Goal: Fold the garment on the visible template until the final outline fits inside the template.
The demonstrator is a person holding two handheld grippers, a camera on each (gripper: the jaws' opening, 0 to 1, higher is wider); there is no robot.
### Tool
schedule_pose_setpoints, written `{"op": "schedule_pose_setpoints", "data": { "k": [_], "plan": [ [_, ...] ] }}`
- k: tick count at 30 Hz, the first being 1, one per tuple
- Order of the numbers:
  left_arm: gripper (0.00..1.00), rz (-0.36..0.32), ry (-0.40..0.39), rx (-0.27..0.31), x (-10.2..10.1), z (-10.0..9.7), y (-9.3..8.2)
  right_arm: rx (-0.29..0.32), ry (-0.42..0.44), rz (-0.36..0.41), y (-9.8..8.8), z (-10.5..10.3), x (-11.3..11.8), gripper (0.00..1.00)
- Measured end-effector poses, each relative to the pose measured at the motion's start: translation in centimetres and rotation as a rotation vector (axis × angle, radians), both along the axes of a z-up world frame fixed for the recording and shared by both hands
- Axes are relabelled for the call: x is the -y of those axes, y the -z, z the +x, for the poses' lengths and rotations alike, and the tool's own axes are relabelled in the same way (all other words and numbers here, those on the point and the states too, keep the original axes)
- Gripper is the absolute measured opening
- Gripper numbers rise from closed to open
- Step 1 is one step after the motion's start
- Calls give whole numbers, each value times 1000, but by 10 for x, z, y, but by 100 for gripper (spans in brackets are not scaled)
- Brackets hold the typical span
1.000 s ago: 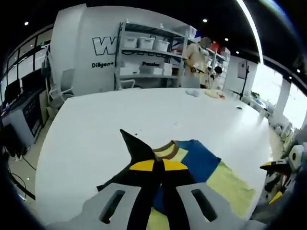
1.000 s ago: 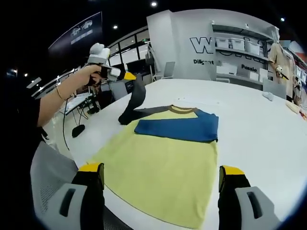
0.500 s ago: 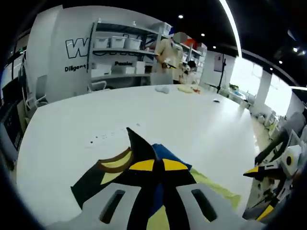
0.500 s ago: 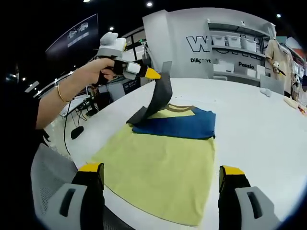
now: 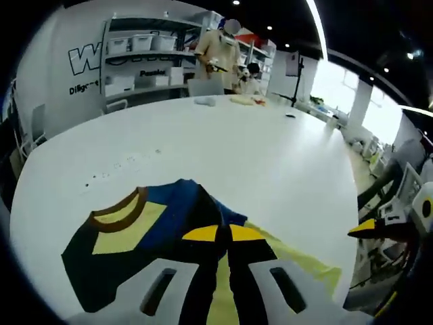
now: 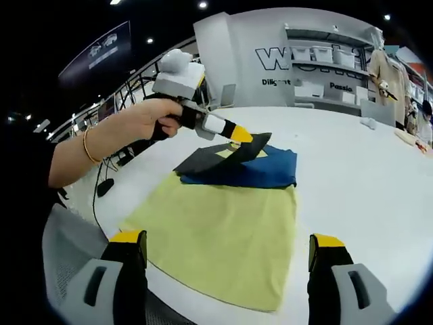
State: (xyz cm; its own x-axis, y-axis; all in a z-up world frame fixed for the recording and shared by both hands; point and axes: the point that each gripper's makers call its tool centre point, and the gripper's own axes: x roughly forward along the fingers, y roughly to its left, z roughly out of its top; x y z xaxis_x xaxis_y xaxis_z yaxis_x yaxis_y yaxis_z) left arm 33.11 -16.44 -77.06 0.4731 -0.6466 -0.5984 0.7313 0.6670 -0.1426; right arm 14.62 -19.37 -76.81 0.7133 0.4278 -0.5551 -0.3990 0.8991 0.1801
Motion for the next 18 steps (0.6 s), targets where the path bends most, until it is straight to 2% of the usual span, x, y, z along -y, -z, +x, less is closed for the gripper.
{"op": "schedule_pose_setpoints", "data": {
  "k": [2, 8, 12, 16, 17, 18],
  "plan": [
    [6, 18, 0, -23, 5, -2, 18, 1, 5, -3, 0, 0, 2, 99],
    [7, 23, 3, -52, 17, -7, 39, -3, 14, -11, 2, -1, 6, 99],
    [5, 16, 26, -80, 29, -19, 52, -11, 25, -16, 4, -3, 10, 99],
    [12, -5, 64, -105, 38, -30, 56, -13, 32, -10, 4, -4, 13, 99],
    [17, -1, 63, -105, 38, -31, 56, -13, 33, -10, 4, -4, 14, 99],
    [23, 6, 64, -73, 35, -30, 53, -13, 37, -9, 4, -4, 15, 99]
  ]
}}
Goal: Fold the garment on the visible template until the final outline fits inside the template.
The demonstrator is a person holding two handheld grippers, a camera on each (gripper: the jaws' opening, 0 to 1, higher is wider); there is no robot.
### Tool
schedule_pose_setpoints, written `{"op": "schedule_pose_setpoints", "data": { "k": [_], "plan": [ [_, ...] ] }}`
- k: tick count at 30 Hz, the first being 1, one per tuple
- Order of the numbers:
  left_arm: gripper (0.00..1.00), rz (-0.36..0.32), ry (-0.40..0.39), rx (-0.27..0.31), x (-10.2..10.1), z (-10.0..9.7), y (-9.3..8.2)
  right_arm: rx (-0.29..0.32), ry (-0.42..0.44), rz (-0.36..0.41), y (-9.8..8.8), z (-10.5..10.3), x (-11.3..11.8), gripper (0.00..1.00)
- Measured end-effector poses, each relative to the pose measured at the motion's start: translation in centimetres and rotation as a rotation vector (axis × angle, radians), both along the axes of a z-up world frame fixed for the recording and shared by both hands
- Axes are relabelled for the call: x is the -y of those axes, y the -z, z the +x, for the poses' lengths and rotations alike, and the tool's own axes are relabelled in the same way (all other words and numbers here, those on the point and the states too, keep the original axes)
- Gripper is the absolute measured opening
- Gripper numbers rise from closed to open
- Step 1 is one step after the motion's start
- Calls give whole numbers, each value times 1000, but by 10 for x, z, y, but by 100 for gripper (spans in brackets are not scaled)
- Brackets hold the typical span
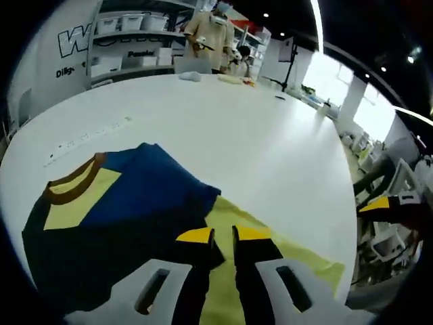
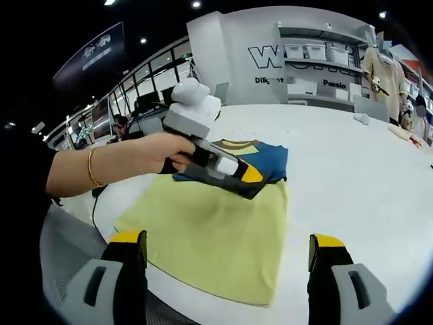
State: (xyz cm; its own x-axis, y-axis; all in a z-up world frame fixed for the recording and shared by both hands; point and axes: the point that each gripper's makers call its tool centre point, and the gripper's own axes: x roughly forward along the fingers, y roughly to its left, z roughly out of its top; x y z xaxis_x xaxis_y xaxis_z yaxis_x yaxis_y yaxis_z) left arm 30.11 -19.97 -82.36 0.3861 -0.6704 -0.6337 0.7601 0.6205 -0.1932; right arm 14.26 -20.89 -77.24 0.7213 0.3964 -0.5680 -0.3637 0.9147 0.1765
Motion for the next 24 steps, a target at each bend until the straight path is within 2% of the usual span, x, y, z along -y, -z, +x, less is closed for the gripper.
{"op": "schedule_pose_setpoints", "data": {
  "k": [3, 6, 10, 11, 12, 24],
  "plan": [
    [44, 24, -32, 30, -13, 6, -4, 0, 4, 5, 0, 1, 1, 99],
    [62, 14, -73, 43, -26, 12, -9, 0, 1, 8, -1, 1, 0, 99],
    [93, 41, -120, 66, -50, 19, -12, -8, -1, 11, 0, 3, -1, 99],
    [97, 54, -129, 75, -57, 21, -13, -9, -3, 14, 1, 4, -2, 99],
    [99, 58, -133, 84, -61, 22, -14, -9, -4, 16, 1, 5, -2, 99],
    [99, 67, -169, 126, -110, 30, -26, -30, -26, 10, 6, 5, -8, 99]
  ]
}}
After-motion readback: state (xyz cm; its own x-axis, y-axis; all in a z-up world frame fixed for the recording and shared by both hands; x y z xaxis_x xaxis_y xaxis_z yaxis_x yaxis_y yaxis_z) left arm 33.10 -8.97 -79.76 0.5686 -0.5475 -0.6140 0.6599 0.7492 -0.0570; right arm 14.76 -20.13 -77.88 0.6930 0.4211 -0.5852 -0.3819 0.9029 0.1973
